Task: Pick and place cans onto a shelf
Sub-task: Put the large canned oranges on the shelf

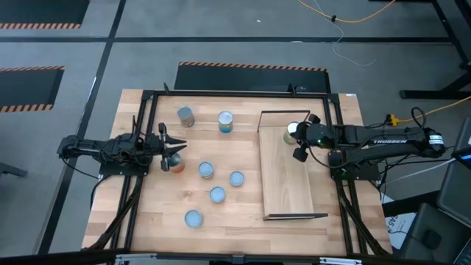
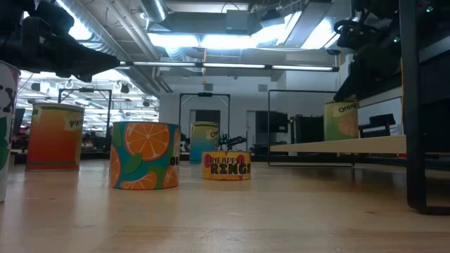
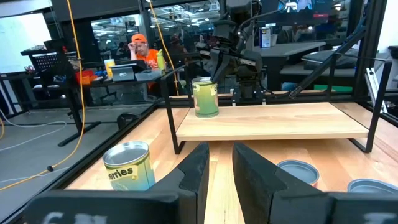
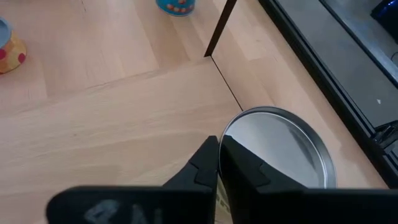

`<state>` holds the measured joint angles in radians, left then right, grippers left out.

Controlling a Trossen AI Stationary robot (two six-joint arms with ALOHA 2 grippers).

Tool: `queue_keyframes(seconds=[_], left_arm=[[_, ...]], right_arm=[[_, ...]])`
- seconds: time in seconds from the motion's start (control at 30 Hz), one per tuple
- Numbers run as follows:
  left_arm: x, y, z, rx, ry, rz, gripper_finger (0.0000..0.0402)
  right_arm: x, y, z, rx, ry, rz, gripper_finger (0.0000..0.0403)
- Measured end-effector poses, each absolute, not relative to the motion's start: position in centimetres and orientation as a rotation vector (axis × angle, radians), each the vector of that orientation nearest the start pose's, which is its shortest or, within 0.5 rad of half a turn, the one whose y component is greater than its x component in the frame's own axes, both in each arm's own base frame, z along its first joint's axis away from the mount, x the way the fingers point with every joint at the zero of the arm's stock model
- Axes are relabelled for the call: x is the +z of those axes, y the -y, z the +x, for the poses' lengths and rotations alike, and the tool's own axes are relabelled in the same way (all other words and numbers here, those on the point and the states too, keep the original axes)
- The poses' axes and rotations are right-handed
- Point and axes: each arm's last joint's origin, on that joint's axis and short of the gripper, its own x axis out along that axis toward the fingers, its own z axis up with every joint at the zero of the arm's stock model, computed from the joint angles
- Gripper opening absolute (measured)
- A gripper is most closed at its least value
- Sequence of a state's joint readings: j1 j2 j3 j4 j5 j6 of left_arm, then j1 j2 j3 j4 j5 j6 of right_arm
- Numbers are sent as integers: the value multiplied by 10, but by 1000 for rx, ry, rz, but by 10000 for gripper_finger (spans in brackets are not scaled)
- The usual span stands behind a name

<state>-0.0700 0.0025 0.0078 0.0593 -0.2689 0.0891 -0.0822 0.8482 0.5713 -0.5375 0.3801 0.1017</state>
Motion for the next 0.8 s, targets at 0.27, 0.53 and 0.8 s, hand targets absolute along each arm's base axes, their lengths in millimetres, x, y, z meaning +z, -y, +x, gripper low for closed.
queue_keyframes(seconds=[0.27, 0.53, 0.8], left_arm=[[172, -1, 96, 201, 55, 78, 64], [172, -1, 96, 201, 55, 78, 64], [172, -1, 96, 201, 55, 78, 64]], right_arm=[[224, 24, 162, -467, -780, -27, 31], [224, 24, 162, -464, -779, -25, 112], [224, 24, 162, -464, -780, -25, 176]])
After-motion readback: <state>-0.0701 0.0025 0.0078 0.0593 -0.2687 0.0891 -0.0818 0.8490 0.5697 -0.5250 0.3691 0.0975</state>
